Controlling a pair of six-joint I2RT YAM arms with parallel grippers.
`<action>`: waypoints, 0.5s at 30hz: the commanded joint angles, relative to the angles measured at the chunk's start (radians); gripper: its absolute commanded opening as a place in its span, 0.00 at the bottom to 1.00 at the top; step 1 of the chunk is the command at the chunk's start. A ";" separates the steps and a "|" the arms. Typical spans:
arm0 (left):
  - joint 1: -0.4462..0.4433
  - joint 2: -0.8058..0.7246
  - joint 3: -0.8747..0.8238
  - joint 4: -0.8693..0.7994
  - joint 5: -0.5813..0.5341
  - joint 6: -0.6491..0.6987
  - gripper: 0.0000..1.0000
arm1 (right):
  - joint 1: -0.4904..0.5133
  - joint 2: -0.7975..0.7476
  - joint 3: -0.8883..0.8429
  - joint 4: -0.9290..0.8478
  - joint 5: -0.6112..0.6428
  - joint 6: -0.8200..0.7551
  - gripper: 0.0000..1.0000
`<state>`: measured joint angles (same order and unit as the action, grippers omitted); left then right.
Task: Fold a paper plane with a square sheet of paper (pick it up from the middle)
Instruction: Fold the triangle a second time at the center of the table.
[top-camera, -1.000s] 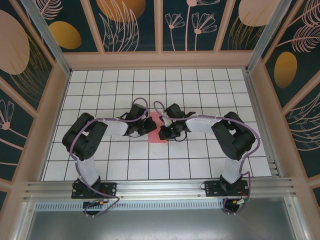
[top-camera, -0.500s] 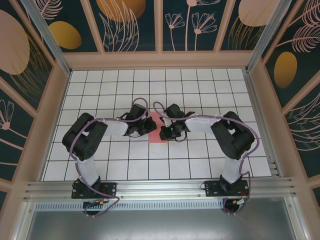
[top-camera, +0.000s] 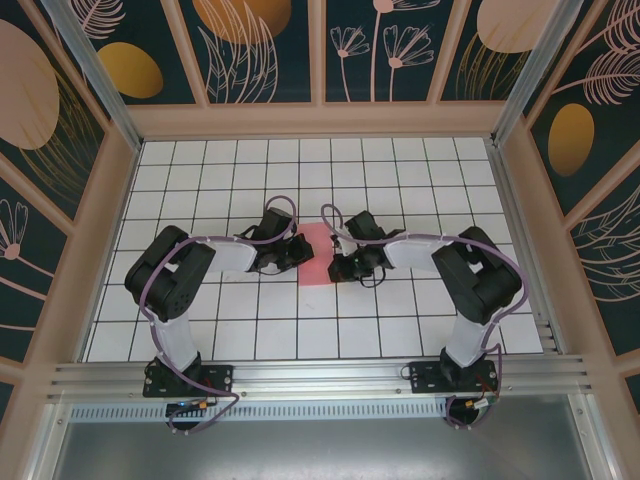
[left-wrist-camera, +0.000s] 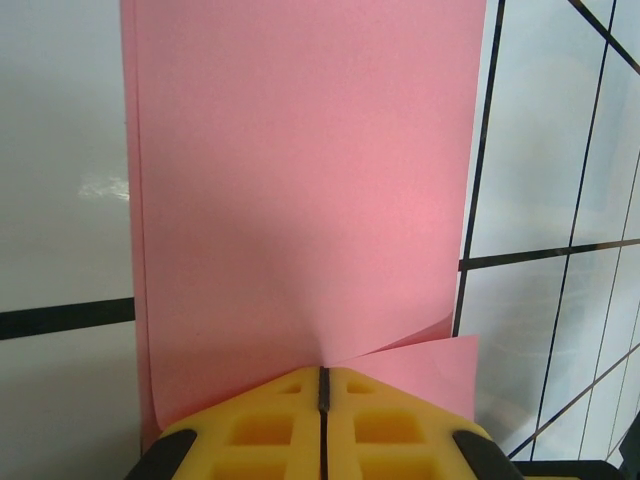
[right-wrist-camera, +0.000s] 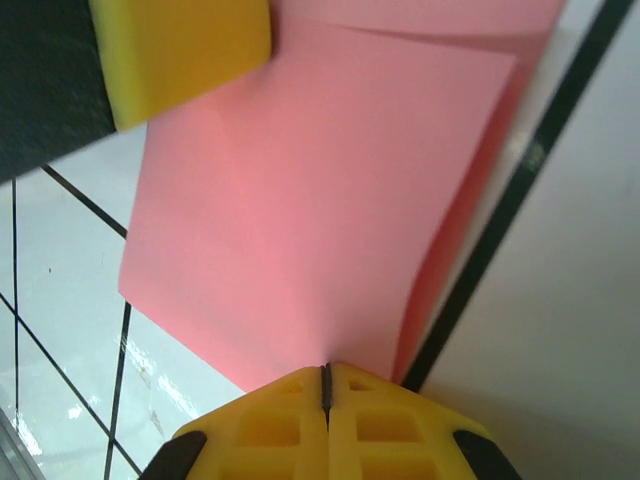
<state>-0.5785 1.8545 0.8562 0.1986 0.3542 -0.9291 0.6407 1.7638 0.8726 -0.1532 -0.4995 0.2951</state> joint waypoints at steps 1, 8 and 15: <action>-0.005 0.066 -0.030 -0.130 -0.080 0.000 0.09 | -0.013 -0.038 -0.049 -0.110 -0.022 -0.005 0.05; -0.006 0.059 -0.030 -0.115 -0.060 0.000 0.09 | -0.016 -0.079 0.031 -0.106 -0.055 0.019 0.06; -0.007 0.058 -0.030 -0.111 -0.056 -0.002 0.10 | -0.009 0.024 0.135 -0.077 -0.056 0.036 0.07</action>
<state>-0.5793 1.8545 0.8562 0.1989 0.3557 -0.9291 0.6281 1.7344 0.9607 -0.2337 -0.5362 0.3176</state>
